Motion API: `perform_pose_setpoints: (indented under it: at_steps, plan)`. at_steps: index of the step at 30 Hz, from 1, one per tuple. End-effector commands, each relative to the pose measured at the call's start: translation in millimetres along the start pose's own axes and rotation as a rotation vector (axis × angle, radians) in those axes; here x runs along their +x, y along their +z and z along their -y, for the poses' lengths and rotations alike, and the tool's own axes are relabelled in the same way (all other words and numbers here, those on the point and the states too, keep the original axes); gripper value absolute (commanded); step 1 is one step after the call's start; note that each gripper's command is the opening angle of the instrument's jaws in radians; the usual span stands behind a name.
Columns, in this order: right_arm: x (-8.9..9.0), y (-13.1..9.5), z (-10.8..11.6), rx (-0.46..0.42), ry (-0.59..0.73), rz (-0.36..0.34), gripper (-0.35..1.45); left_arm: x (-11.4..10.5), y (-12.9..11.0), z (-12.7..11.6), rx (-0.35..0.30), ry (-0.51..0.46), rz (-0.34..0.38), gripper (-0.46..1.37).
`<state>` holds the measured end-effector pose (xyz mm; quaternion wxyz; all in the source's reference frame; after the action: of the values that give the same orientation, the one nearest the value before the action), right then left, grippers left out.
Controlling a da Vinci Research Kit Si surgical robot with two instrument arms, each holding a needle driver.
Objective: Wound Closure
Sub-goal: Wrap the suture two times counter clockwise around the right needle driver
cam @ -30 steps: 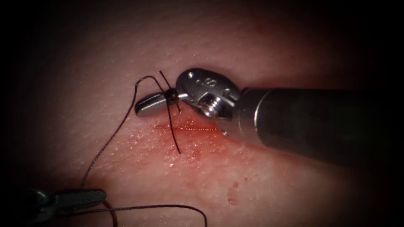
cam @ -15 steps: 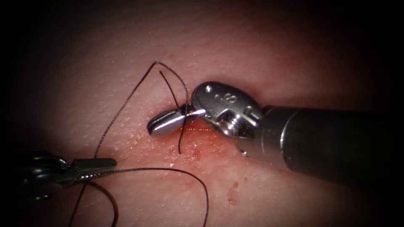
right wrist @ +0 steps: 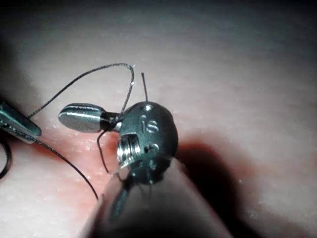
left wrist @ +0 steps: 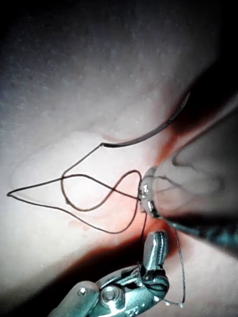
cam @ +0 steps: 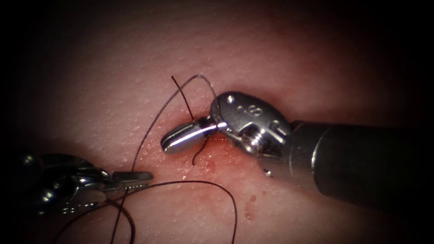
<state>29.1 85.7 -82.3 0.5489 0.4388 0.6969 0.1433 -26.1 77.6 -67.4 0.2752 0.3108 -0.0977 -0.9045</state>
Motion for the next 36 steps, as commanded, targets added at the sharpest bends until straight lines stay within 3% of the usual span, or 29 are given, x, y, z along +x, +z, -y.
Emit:
perform_pose_setpoints:
  at_steps: [1, 9, 22, 31, 36]
  plan:
    - [0.1, 0.1, 0.2, 0.000, 0.001, -0.001, -0.35, -0.1, 0.4, -0.2, -0.010, -0.011, -0.003, -0.35]
    - [0.3, 0.3, 0.5, -0.012, 0.004, -0.023, -0.35, -0.2, 2.8, -0.9, -0.020, -0.024, -0.016, -0.35]
    - [2.0, 0.5, -0.2, -0.129, -0.029, -0.198, -0.35, 2.9, 4.5, -0.5, -0.079, 0.019, -0.057, -0.35]
    - [2.1, 0.1, -0.7, -0.291, -0.071, -0.226, -0.35, 4.5, 2.5, -0.7, -0.085, 0.034, -0.051, -0.35]
    - [2.1, 0.0, -0.9, -0.445, -0.078, -0.245, -0.35, 5.4, 2.1, -0.7, -0.086, 0.049, -0.051, -0.35]
